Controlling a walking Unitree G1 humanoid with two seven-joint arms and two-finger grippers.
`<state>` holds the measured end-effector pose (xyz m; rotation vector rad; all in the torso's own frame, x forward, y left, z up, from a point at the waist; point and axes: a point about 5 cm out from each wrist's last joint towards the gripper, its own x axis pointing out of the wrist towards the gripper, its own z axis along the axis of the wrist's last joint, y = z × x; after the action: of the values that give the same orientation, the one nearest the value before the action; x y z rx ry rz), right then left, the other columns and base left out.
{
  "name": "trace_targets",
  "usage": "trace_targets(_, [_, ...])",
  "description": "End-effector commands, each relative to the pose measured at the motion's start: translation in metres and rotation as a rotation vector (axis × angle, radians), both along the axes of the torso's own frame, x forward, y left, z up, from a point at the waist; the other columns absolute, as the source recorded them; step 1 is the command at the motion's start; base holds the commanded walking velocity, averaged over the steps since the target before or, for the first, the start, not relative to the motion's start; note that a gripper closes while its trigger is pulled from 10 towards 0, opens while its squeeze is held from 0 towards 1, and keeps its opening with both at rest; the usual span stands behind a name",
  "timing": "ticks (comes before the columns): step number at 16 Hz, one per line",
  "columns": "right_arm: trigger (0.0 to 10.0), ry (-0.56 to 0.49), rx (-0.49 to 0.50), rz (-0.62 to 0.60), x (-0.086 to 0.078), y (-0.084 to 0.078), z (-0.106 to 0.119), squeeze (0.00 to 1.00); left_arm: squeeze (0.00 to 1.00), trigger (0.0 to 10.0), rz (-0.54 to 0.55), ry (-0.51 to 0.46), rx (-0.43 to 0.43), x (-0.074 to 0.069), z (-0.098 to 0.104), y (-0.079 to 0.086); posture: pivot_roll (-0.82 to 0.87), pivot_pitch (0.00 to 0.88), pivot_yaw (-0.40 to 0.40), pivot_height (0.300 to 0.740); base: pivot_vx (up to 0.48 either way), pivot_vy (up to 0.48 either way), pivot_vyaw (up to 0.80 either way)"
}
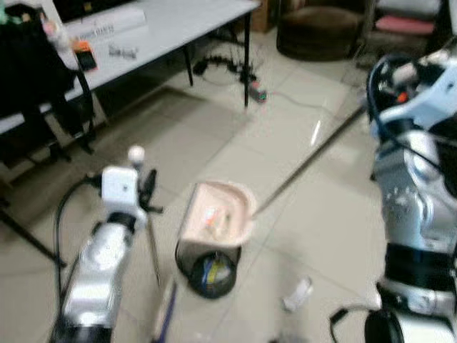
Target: Sweep floor
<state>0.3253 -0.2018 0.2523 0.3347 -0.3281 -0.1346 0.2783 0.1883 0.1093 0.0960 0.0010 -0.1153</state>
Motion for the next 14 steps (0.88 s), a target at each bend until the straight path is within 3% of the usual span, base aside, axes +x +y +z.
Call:
trace_targets(1, [10.0, -0.077, -0.024, 0.011, -0.001, 0.004, 0.015, 0.00, 0.00, 10.0, 0.007, -0.003, 0.014, 0.000, 0.002, 0.005, -0.07, 0.018, 0.034, 0.740, 0.000, 0.000, 0.00])
trace_targets(4, [10.0, -0.103, -0.113, 0.082, 0.000, 0.019, 0.014, 0.00, 0.00, 10.0, 0.009, 0.002, 0.014, 0.000, 0.001, 0.005, -0.07, 0.017, 0.036, 0.740, 0.000, 0.000, 0.00])
trace_targets(8, [10.0, -0.140, -0.343, 0.213, 0.001, 0.054, -0.005, 0.00, 0.00, 10.0, 0.017, 0.008, -0.003, 0.000, -0.001, 0.003, -0.06, 0.008, 0.031, 0.740, 0.000, 0.000, 0.00])
trace_targets(10, [10.0, -0.169, -0.378, 0.245, 0.000, 0.063, -0.007, 0.00, 0.00, 10.0, 0.015, 0.009, -0.004, 0.000, -0.001, 0.002, -0.06, 0.007, 0.032, 0.740, 0.000, 0.000, 0.00])
trace_targets(13, [10.0, -0.314, -0.435, 0.408, -0.013, 0.103, -0.010, 0.00, 0.00, 10.0, 0.013, 0.007, -0.008, 0.001, -0.001, 0.001, -0.06, 0.005, 0.029, 0.740, 0.000, 0.000, 0.00])
trace_targets(14, [10.0, -0.331, -0.436, 0.428, -0.015, 0.108, -0.010, 0.00, 0.00, 10.0, 0.013, 0.007, -0.009, 0.000, -0.001, 0.001, -0.06, 0.005, 0.029, 0.740, 0.000, 0.000, 0.00])
